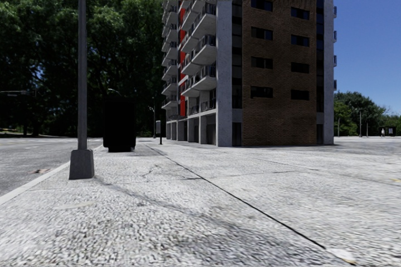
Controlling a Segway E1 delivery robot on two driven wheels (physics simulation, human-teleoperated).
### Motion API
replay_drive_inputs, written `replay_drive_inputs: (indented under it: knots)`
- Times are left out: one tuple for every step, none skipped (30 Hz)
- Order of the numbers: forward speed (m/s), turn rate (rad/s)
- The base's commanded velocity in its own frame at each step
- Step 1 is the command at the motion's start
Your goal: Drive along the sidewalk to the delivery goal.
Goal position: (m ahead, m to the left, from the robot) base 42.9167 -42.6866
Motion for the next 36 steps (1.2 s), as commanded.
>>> replay_drive_inputs:
  knots:
    - [1.63, -0.93]
    - [1.63, -0.93]
    - [1.63, -0.93]
    - [1.63, -0.93]
    - [1.63, -0.93]
    - [1.63, -0.93]
    - [1.63, -0.93]
    - [1.63, -0.93]
    - [1.63, -0.93]
    - [1.63, -0.93]
    - [1.63, -0.93]
    - [1.63, -0.93]
    - [1.63, -0.93]
    - [1.63, -0.93]
    - [1.63, -0.93]
    - [1.63, -0.93]
    - [1.63, -0.93]
    - [1.62, -0.93]
    - [1.62, -0.93]
    - [1.62, -0.93]
    - [1.62, -0.93]
    - [1.62, -0.82]
    - [1.62, 0.0]
    - [1.62, 0.0]
    - [1.62, 0.0]
    - [1.62, 0.0]
    - [1.61, 0.0]
    - [1.61, 0.0]
    - [1.61, 0.0]
    - [1.61, 0.0]
    - [1.61, 0.0]
    - [1.61, 0.0]
    - [1.61, 0.0]
    - [1.6, 0.0]
    - [1.6, 0.0]
    - [1.6, 0.0]
